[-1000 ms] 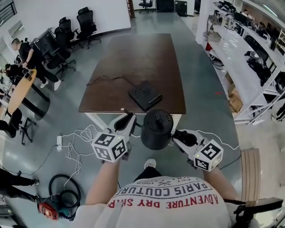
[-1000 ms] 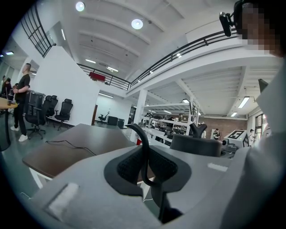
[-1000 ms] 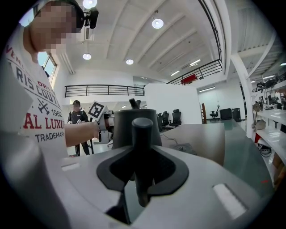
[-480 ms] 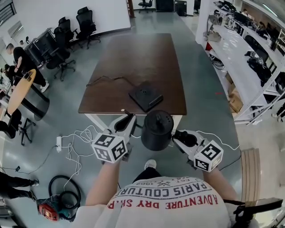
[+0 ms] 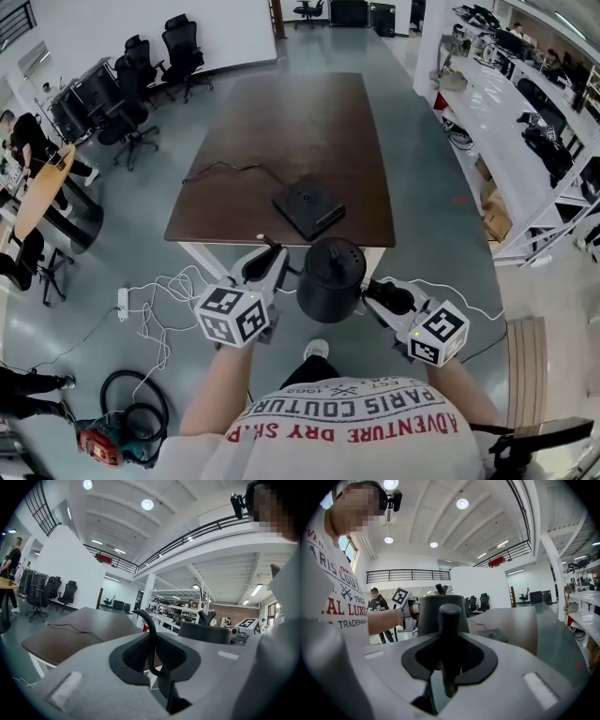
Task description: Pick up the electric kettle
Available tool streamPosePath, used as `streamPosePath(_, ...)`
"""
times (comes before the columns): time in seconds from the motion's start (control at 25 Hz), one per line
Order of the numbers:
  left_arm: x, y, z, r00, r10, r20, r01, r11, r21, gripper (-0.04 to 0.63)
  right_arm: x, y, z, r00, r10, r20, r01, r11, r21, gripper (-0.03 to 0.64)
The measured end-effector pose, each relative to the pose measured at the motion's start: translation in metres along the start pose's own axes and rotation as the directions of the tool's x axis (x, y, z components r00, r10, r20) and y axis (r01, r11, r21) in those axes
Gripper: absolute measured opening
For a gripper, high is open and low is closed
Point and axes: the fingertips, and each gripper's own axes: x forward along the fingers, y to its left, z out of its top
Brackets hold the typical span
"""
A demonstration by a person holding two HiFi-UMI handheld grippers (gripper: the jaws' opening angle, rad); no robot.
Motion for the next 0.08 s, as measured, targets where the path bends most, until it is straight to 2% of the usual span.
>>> streamPosePath(0.08,-0.0003,0.0013,-0.0002,1.000,0.000,-0.003,0.000,1.000,0.000,0.046,0.0015,-0.0002,-0.0014,1.000,-0.002,-0.007,0.002,1.000,0.004,0.078)
